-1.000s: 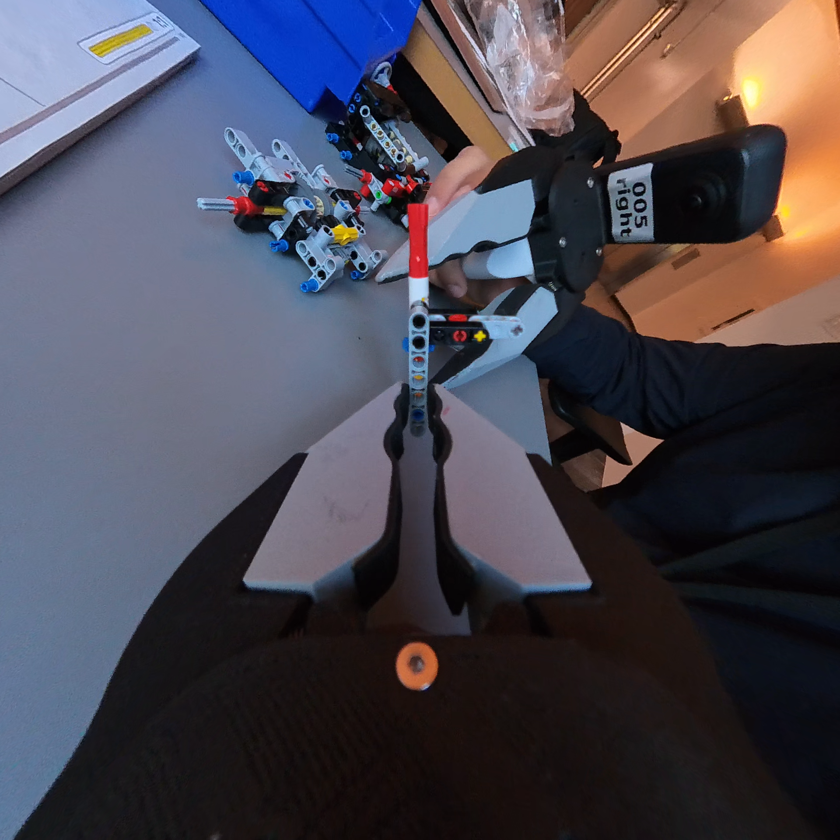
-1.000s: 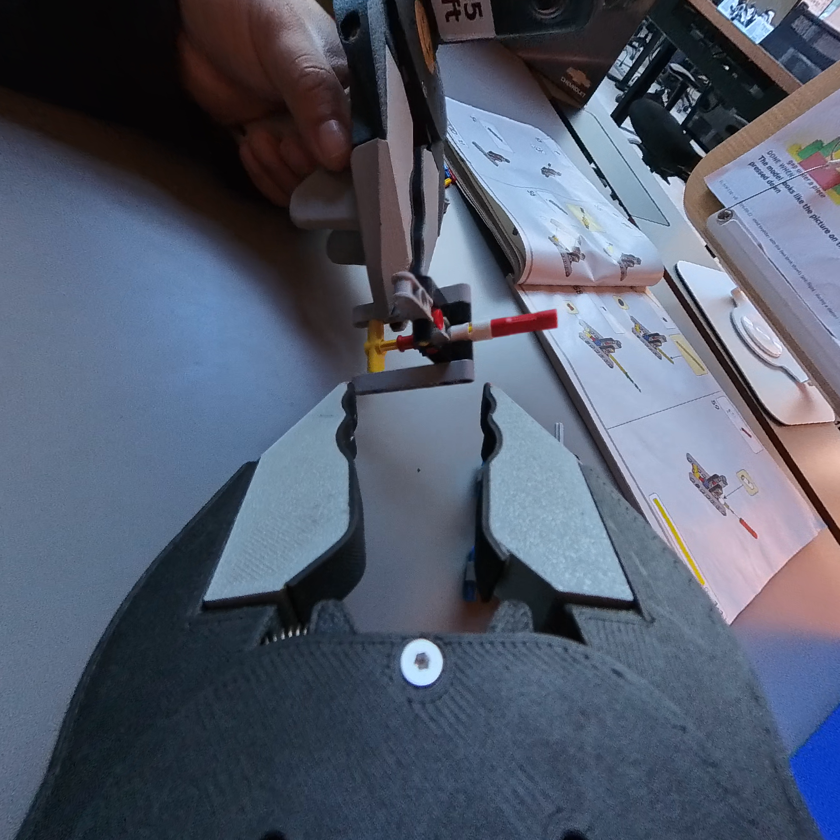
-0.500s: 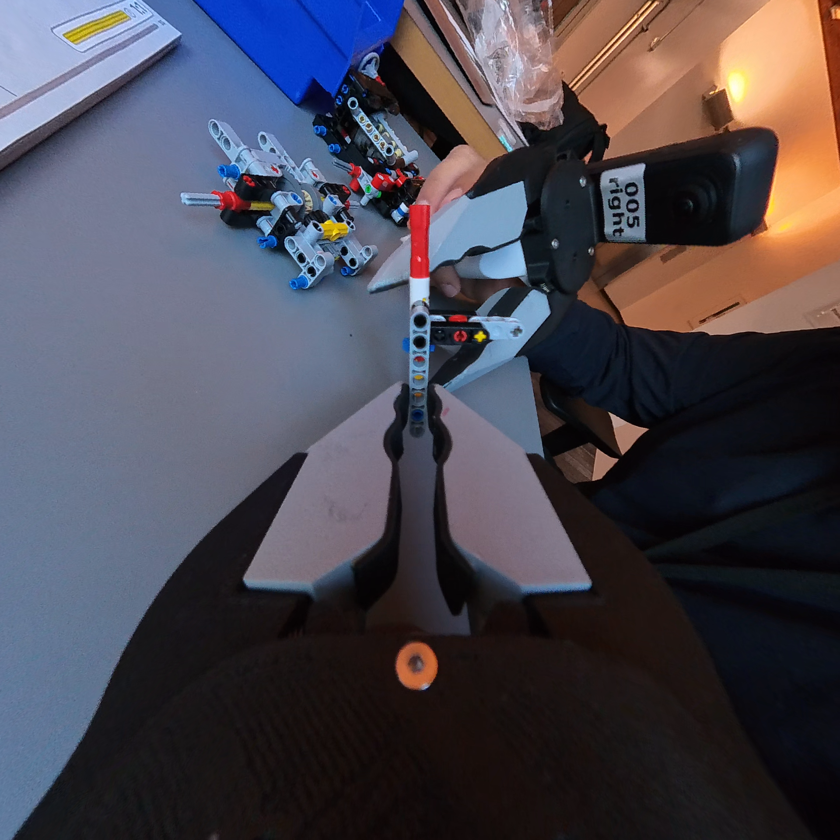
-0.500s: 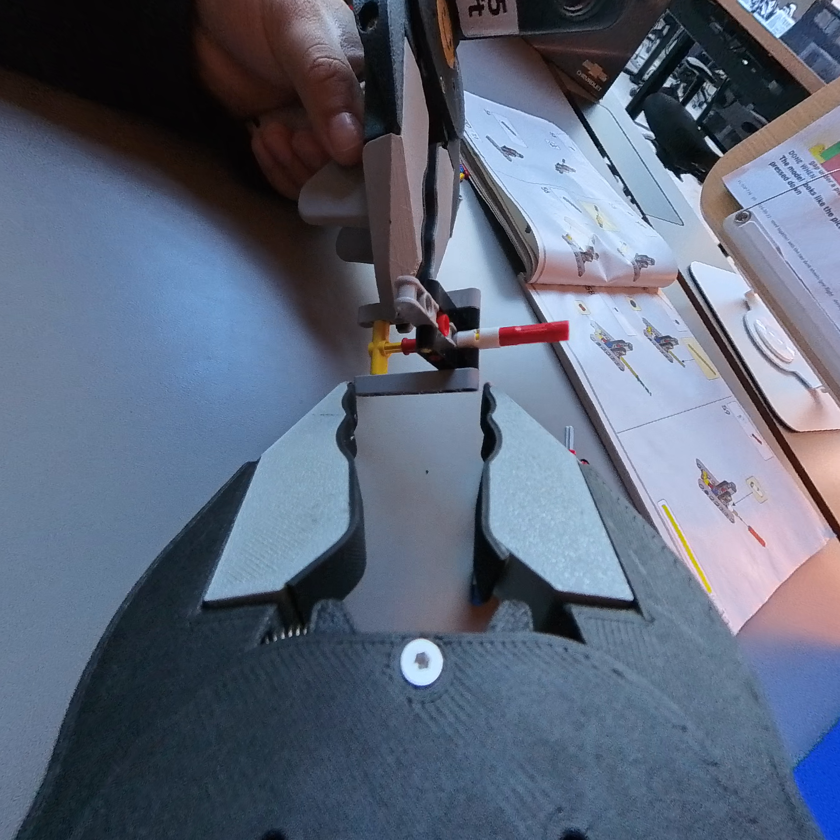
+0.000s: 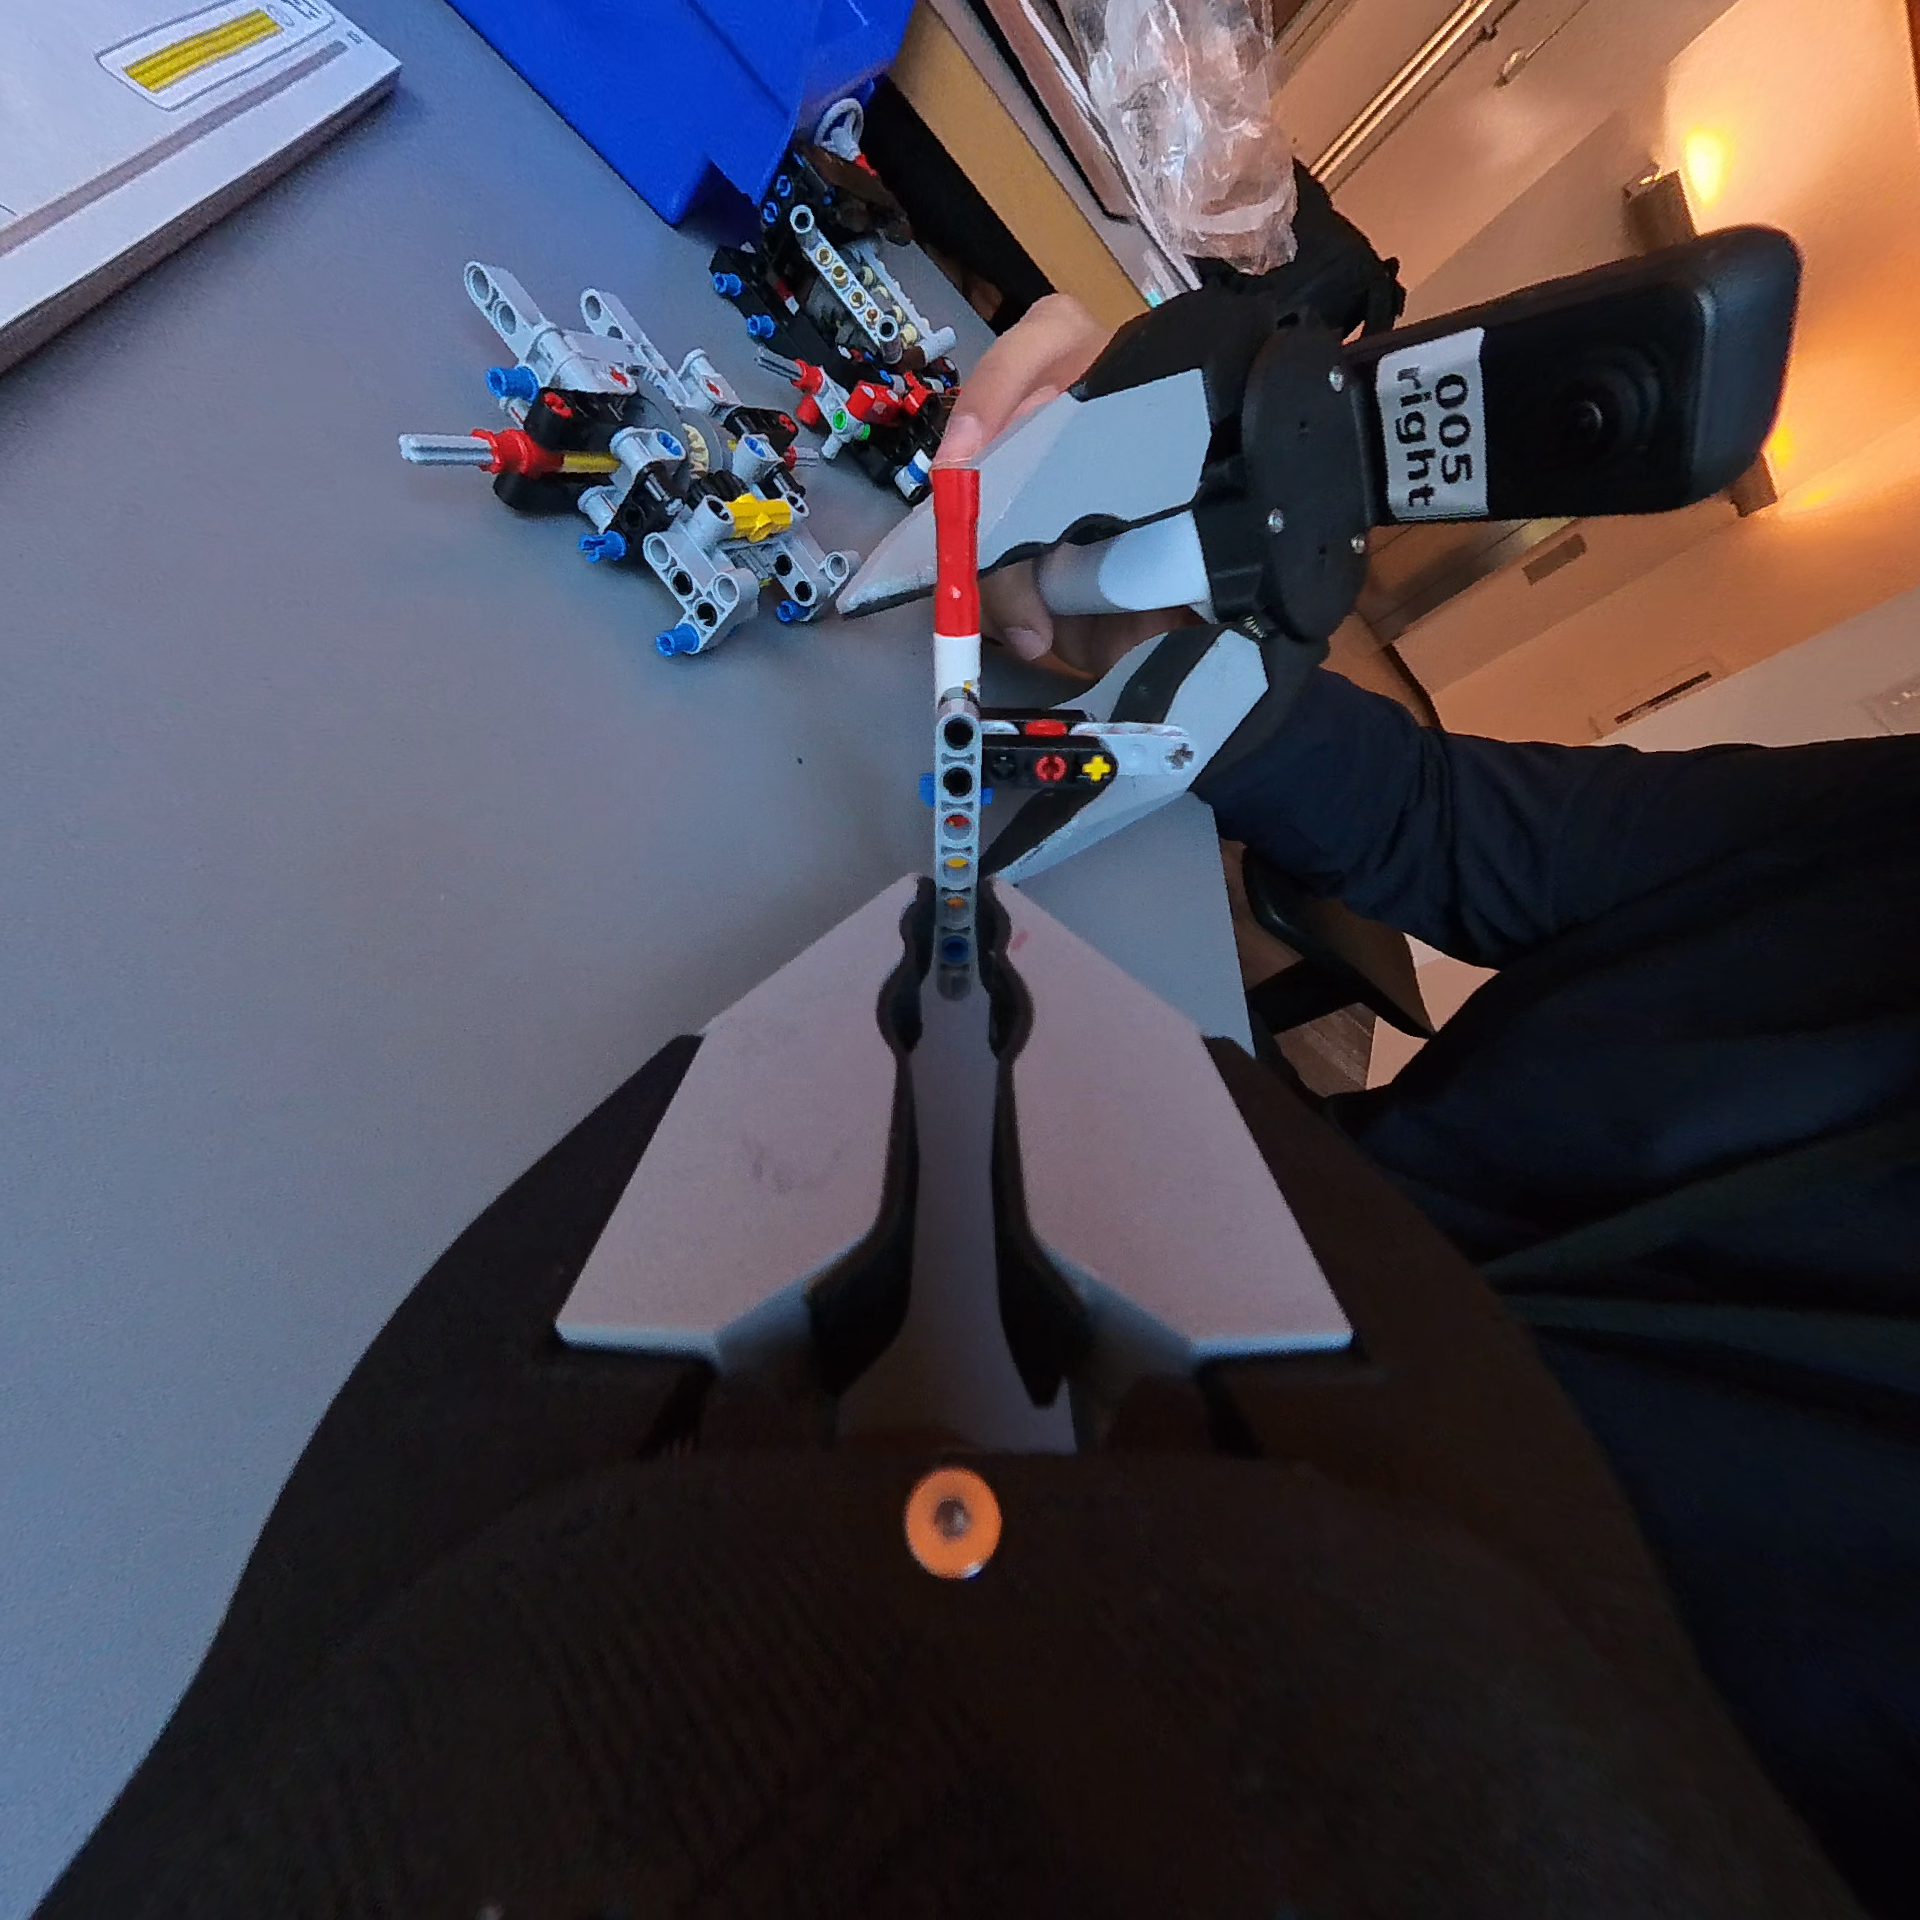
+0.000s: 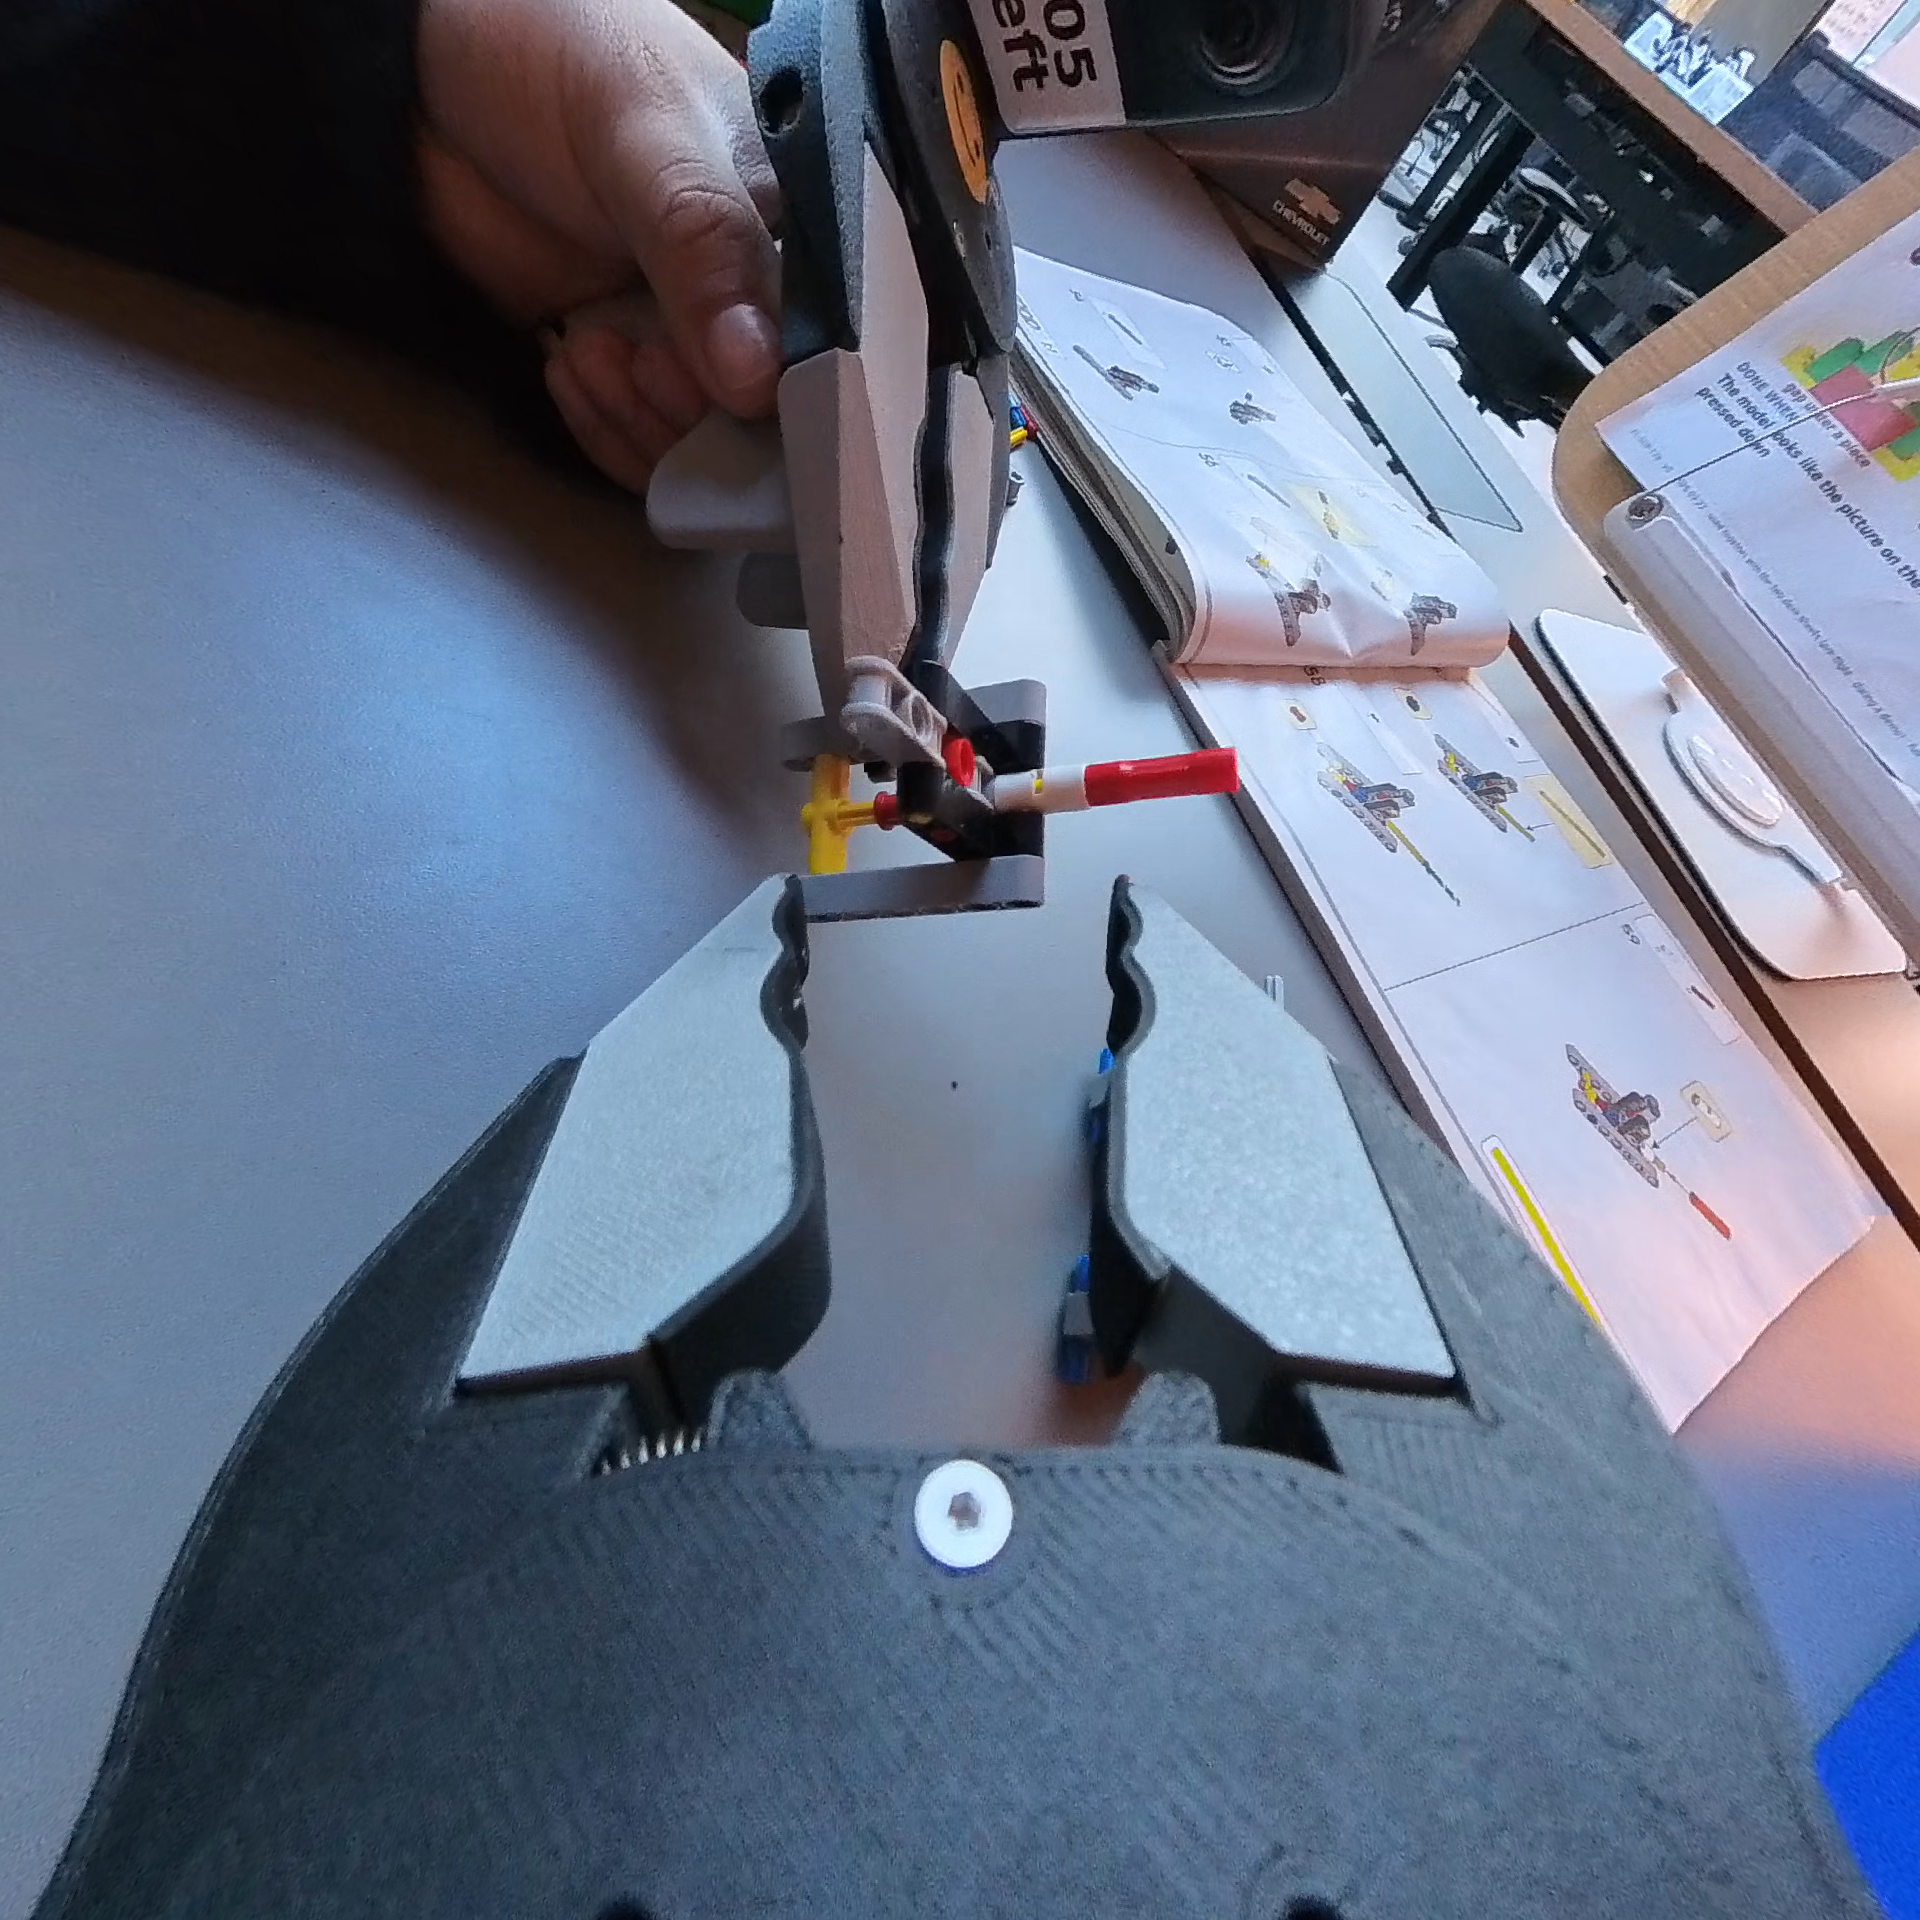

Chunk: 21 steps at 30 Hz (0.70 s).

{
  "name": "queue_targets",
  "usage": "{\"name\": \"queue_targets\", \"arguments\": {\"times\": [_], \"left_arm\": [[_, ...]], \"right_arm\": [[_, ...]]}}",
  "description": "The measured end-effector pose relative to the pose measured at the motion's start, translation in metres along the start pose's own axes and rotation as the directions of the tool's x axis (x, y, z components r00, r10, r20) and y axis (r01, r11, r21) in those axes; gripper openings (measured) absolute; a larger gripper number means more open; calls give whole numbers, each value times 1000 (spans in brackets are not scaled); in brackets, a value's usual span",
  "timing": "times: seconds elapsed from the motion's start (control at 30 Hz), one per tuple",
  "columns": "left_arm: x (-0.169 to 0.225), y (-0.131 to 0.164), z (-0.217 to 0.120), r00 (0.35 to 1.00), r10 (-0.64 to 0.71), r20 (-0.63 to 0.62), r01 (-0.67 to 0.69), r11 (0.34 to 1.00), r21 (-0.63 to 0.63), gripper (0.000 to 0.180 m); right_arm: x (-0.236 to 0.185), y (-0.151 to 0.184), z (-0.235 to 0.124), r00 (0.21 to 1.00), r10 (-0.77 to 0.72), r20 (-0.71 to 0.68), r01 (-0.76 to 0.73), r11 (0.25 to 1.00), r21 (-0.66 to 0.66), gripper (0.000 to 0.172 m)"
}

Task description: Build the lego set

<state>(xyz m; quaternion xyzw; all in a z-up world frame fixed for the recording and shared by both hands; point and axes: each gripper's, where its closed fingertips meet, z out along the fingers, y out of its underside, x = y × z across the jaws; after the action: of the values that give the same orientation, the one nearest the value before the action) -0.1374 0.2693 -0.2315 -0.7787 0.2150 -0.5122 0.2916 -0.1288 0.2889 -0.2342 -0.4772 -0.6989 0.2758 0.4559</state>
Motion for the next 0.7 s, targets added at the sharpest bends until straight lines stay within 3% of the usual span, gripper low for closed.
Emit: {"name": "queue_targets", "arguments": {"times": [0.47,0.7], "left_arm": [[-8,-10,-7,997,-76,13,74,994,86,5],[-11,-30,-14,927,-341,-155,370,897,241,4]], "right_arm": [[4,-2,-1,1000,18,-11,-18,1000,17,55],[22,-8,0,992,82,-94,-76,995,64,75]]}}
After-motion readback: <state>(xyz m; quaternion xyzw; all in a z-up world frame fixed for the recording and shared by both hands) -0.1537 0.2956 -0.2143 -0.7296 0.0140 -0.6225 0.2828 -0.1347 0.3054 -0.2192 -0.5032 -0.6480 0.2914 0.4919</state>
